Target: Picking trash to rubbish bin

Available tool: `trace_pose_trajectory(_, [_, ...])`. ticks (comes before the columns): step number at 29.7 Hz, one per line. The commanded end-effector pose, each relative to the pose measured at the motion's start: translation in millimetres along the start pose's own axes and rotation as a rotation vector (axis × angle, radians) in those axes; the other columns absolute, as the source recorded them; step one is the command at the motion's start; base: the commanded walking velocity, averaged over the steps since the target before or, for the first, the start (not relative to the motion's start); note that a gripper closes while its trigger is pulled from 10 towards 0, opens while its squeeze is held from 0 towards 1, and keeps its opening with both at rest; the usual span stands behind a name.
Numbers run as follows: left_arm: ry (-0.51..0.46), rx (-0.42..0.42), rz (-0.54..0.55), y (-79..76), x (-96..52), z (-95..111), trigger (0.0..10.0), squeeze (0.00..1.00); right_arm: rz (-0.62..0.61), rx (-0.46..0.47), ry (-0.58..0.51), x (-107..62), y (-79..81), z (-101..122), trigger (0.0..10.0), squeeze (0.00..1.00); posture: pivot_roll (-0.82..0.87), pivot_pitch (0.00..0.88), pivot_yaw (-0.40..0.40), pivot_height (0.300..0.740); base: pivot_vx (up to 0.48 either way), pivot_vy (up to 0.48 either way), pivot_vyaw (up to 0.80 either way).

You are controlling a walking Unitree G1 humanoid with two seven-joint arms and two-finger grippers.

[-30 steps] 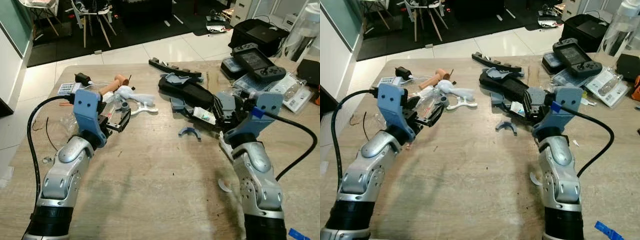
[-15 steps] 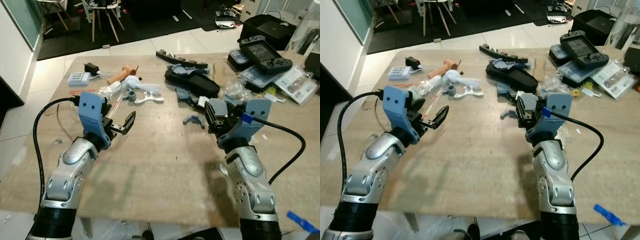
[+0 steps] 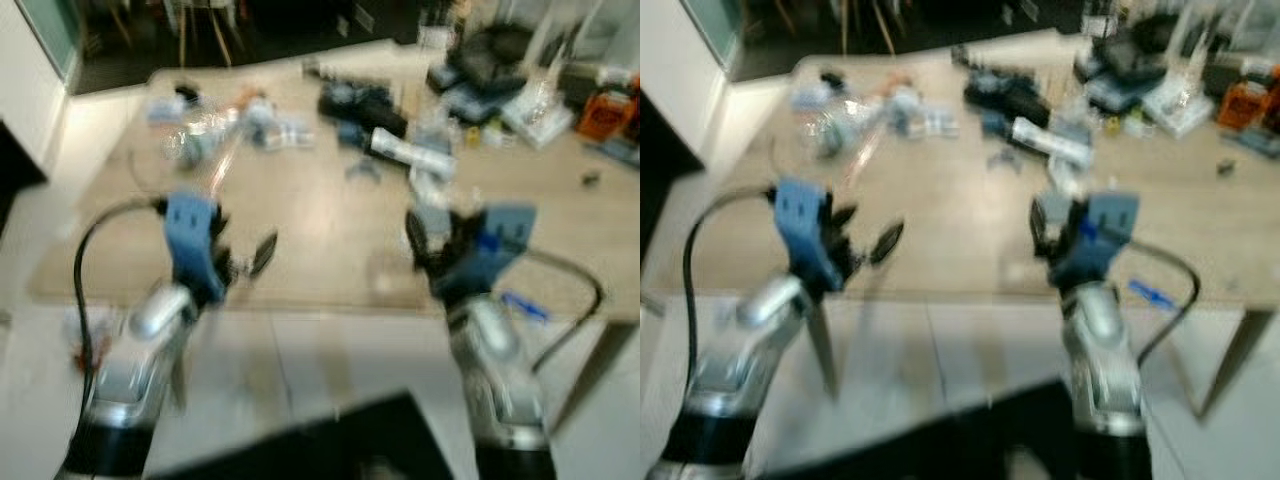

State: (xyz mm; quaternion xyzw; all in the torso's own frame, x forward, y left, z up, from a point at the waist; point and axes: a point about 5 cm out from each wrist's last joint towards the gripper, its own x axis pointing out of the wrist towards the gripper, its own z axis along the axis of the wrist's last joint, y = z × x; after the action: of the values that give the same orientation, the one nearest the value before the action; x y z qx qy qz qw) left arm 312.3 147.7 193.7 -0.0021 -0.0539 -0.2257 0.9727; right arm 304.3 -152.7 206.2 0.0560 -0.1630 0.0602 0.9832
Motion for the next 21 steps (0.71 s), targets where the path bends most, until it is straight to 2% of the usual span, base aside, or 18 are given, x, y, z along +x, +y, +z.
trace_pose_trajectory(1, [0.017,0.031,-0.020,-1.8,-0.8,-1.3,10.0,0.00,-0.009,0.001,0.006,-1.6,-1.9,-2.0,10.0,0.00,0.00,0.158,0.114,0.740,0.000,0.000,0.00])
trace_pose_trajectory(6, [0.031,0.052,-0.085,-10.3,-0.5,-1.9,10.0,0.00,-0.016,0.009,0.006,-2.9,-1.5,-3.3,10.0,0.00,0.00,0.157,0.119,0.740,0.000,0.000,0.00])
trace_pose_trajectory(12, [0.034,0.071,-0.103,-10.6,0.9,-1.0,10.0,0.00,-0.025,0.018,0.011,-4.7,-0.7,-5.2,10.0,0.00,0.00,0.152,0.129,0.740,0.000,0.000,0.00])
trace_pose_trajectory(17, [0.041,0.083,-0.107,-10.4,2.0,-1.2,10.0,0.00,-0.027,0.018,0.015,-5.8,-0.7,-6.8,10.0,0.00,0.00,0.145,0.131,0.740,0.000,-0.409,0.00])
trace_pose_trajectory(21, [0.031,0.073,-0.059,-7.1,3.4,-1.8,10.0,0.00,-0.026,0.018,0.026,-6.5,-0.9,-9.2,10.0,0.00,0.00,0.138,0.129,0.740,0.000,-0.398,0.00])
